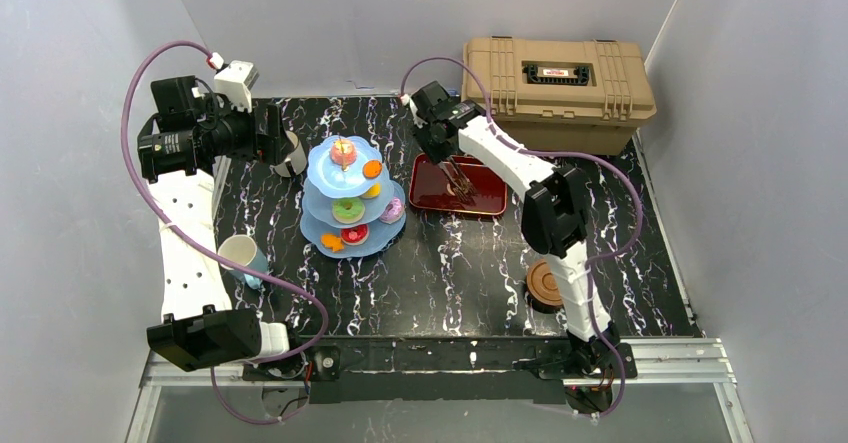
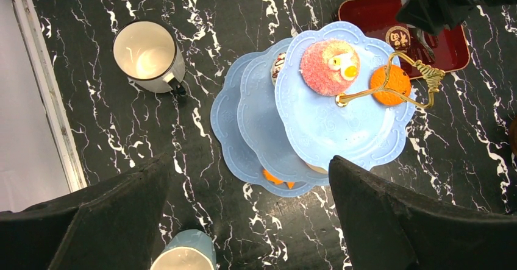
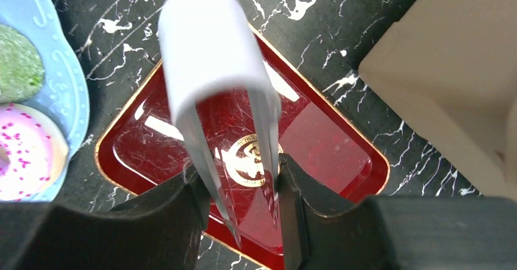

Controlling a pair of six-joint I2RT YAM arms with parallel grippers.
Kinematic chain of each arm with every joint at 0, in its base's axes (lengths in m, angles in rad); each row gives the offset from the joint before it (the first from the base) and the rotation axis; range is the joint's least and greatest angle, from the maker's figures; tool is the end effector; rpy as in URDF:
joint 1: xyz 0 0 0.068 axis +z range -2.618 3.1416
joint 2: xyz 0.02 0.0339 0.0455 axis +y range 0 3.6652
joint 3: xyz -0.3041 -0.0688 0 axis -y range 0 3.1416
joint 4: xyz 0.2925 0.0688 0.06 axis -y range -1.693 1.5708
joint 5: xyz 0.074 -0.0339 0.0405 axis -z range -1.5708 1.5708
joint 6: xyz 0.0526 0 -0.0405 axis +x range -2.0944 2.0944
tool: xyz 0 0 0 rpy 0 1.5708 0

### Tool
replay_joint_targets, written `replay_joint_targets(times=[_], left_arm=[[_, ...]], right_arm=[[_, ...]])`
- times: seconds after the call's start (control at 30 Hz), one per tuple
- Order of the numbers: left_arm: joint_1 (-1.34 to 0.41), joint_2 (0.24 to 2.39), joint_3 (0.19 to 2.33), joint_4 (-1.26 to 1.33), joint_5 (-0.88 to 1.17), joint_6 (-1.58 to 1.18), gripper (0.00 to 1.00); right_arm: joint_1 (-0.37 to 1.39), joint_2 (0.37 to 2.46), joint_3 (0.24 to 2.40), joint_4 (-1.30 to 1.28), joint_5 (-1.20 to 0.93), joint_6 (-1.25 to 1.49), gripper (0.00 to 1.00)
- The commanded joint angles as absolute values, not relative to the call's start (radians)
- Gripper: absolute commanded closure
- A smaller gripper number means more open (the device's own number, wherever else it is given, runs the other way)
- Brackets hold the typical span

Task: Serve the afternoon tea
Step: Place the clamp on the tray.

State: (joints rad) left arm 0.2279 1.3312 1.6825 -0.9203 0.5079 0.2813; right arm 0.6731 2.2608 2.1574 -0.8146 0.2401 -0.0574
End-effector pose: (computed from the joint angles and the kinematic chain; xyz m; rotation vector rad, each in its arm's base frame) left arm 0.3008 0.0435 0.5013 0.3457 2.0400 -0.2321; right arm 0.4665 0.3560 0.2782 -0.7818 2.3245 -0.0304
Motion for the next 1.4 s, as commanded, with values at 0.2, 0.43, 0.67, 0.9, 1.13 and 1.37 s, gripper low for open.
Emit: replay_joint_targets(times=[0.2,0.43,0.67,0.9,1.13,1.37], left_arm=[[0.236,1.304,1.698,-0.920,0.494,0.285,0.02],[0.235,1.298,1.703,-0.918,0.478,0.292,0.02],[0.236,1.299,1.702,-0.920,0.485,0.290,0.02],[0.235,1.288,1.696,-0.919,0.477,0.296,0.02],[0.235,1.284,1.690,-0.917,0.486,0.294,0.02],[0.235,1.284,1.689,-0.913,0.505,0.292,0.02]], right_arm=[[0.709,2.341,2.099,-0.739,0.167,-0.254,0.84],[0.737,2.351,2.104,-0.732,0.224,-0.393,0.62],[0.753,2.327,2.069,-0.712,0.289,-0.382,0.20],[0.753,2.258,2.059,-0.684,0.331,-0.335,0.02],[0.753,2.073,1.914,-0.628,0.369,-0.273,0.02],[0.761,1.699,1.413,-0.344,0.233,-0.082,0.15]])
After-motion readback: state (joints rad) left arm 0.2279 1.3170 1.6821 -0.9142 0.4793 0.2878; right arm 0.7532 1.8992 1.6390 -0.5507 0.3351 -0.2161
